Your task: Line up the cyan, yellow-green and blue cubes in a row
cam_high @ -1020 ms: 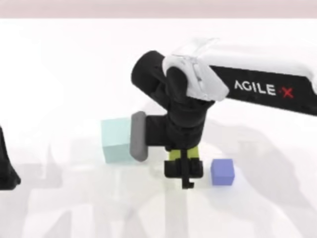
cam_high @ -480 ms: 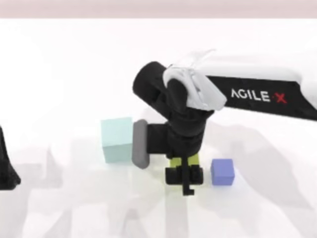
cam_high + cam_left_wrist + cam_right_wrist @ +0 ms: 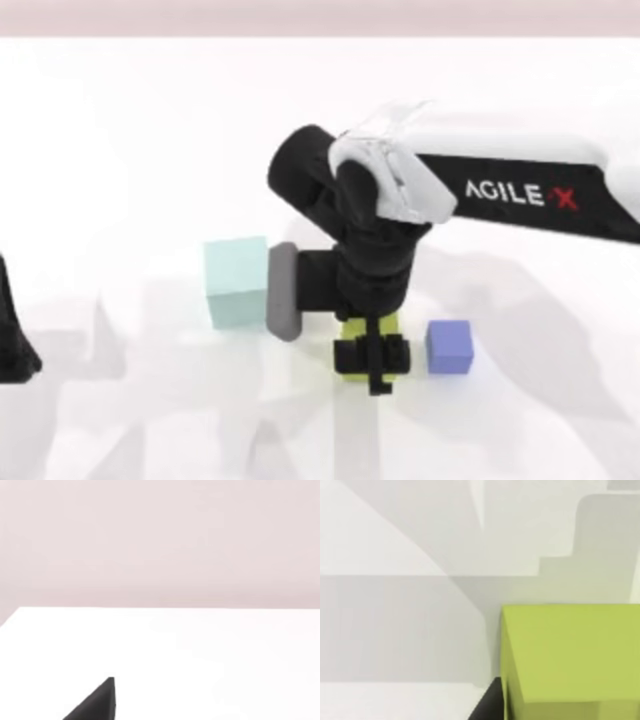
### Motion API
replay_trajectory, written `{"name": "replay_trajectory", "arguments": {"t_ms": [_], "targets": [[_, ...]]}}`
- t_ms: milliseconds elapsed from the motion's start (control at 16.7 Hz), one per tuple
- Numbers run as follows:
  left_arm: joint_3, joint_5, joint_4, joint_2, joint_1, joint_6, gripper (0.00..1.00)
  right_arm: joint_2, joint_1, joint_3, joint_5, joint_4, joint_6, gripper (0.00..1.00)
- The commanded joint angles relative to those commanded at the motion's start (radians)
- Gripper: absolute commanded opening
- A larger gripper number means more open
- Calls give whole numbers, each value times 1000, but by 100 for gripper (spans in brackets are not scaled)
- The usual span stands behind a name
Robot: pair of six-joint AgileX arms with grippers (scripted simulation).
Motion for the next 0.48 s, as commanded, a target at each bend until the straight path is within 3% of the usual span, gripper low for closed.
{"name": "replay_trajectory", "arguments": {"t_ms": [180,480], "targets": [[0,0,0,0,0,0,100,0,0,0,0,0,0,98],[0,0,0,0,0,0,100,0,0,0,0,0,0,100]]}}
